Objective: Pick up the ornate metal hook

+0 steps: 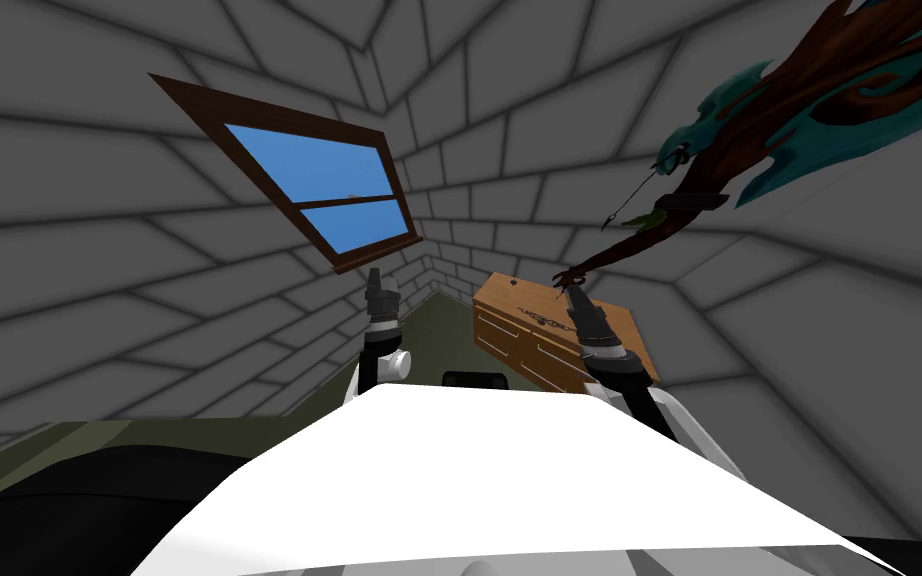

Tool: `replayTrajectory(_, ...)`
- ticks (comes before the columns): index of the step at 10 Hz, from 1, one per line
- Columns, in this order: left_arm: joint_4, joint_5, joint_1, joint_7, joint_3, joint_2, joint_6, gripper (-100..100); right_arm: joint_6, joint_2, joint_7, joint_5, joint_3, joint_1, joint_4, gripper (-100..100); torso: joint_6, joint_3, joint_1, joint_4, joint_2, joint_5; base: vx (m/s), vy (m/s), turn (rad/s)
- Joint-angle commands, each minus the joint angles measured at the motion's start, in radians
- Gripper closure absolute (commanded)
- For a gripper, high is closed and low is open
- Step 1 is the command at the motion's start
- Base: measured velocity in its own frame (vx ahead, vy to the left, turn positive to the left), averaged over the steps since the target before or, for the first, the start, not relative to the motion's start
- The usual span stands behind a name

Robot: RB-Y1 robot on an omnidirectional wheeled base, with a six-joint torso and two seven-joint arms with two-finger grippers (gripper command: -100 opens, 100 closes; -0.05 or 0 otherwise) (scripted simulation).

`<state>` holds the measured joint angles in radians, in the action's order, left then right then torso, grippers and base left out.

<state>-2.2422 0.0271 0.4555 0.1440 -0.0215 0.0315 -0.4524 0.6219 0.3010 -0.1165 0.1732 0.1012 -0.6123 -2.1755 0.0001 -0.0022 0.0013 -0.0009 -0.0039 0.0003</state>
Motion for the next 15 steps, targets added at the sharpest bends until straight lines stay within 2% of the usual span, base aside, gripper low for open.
replayTrajectory(1, 0.0, 0.0, 0.0, 0.0, 0.0, 0.0, 0.0, 0, -0.002, 0.021, 0.004, 0.032, 0.01, -0.002, 0.017, -100, 0.0, 0.0, 0.0, 0.0, 0.0, 0.0, 0.045, 0.024, -0.005)
replayTrajectory(3, 0.0, 0.0, 0.0, 0.0, 0.0, 0.0, 0.0, 0, 0.014, 0.084, 0.012, 0.1, 0.037, -0.033, 0.076, -100, 0.0, 0.0, 0.0, 0.0, 0.001, 0.0, 0.057, 0.028, -0.001)
replayTrajectory(4, 0.0, 0.0, 0.0, 0.0, 0.0, 0.0, 0.0, 0, 0.014, 0.084, 0.012, 0.119, 0.037, -0.033, 0.076, -100, 0.0, 0.0, 0.0, 0.0, -0.001, 0.0, 0.052, 0.026, 0.002)
replayTrajectory(5, 0.0, 0.0, 0.0, 0.0, 0.0, 0.0, 0.0, 0, 0.022, 0.114, 0.015, 0.155, 0.05, -0.048, 0.107, -100, 0.0, 0.0, 0.0, 0.0, 0.0, 0.0, 0.041, 0.019, 0.002)
replayTrajectory(6, 0.0, 0.0, 0.0, 0.0, 0.0, 0.0, 0.0, 0, 0.022, 0.114, 0.015, 0.166, 0.05, -0.048, 0.107, -100, 0.0, 0.001, 0.0, 0.0, 0.001, 0.0, 0.032, 0.014, 0.0)
replayTrajectory(7, 0.0, 0.0, 0.0, 0.0, 0.0, 0.0, 0.0, 0, 0.03, 0.145, 0.018, 0.203, 0.063, -0.062, 0.139, -100, 0.0, 0.001, 0.0, 0.0, 0.002, 0.0, 0.042, 0.026, 0.01)
replayTrajectory(8, 0.0, 0.0, 0.0, 0.0, 0.0, 0.0, 0.0, 0, 0.03, 0.145, 0.018, 0.213, 0.063, -0.062, 0.139, -100, 0.0, 0.001, 0.0, 0.0, 0.001, 0.0, 0.038, 0.022, 0.004)
replayTrajectory(9, 0.0, 0.0, 0.0, 0.0, 0.0, 0.0, 0.0, 0, 0.037, 0.174, 0.021, 0.251, 0.076, -0.075, 0.172, -100, 0.0, 0.001, 0.0, 0.0, 0.001, 0.0, 0.044, 0.028, 0.014)
replayTrajectory(10, 0.0, 0.0, 0.0, 0.0, 0.0, 0.0, 0.0, 0, 0.037, 0.174, 0.021, 0.263, 0.076, -0.075, 0.172, -100, 0.0, 0.001, 0.0, 0.0, 0.001, 0.0, 0.039, 0.023, 0.002)
replayTrajectory(11, 0.0, 0.0, 0.0, 0.0, 0.0, 0.0, 0.0, 0, 0.044, 0.203, 0.023, 0.301, 0.089, -0.087, 0.205, -100, 0.0, 0.001, 0.0, 0.0, 0.001, 0.0, 0.045, 0.024, 0.024)
replayTrajectory(12, 0.0, 0.0, 0.0, 0.0, 0.0, 0.0, 0.0, 0, 0.044, 0.203, 0.023, 0.313, 0.089, -0.087, 0.205, -100, 0.0, 0.001, 0.0, 0.0, 0.001, 0.0, 0.039, 0.014, 0.009)
replayTrajectory(13, 0.0, 0.0, 0.0, 0.0, 0.0, 0.0, 0.0, 0, 0.051, 0.232, 0.026, 0.353, 0.101, -0.098, 0.239, -100, 0.0, 0.001, 0.0, 0.0, 0.001, 0.0, 0.045, 0.023, 0.028)
replayTrajectory(14, 0.0, 0.0, 0.0, 0.0, 0.0, 0.0, 0.0, 0, 0.051, 0.232, 0.026, 0.365, 0.101, -0.098, 0.239, -100, 0.0, 0.001, 0.0, 0.0, 0.001, 0.0, 0.035, 0.022, 0.009)
replayTrajectory(15, 0.0, 0.0, 0.0, 0.0, 0.0, 0.0, 0.0, 0, 0.057, 0.26, 0.027, 0.403, 0.113, -0.107, 0.274, -100, 0.0, 0.001, 0.0, 0.0, 0.001, 0.0, 0.046, 0.021, 0.039)
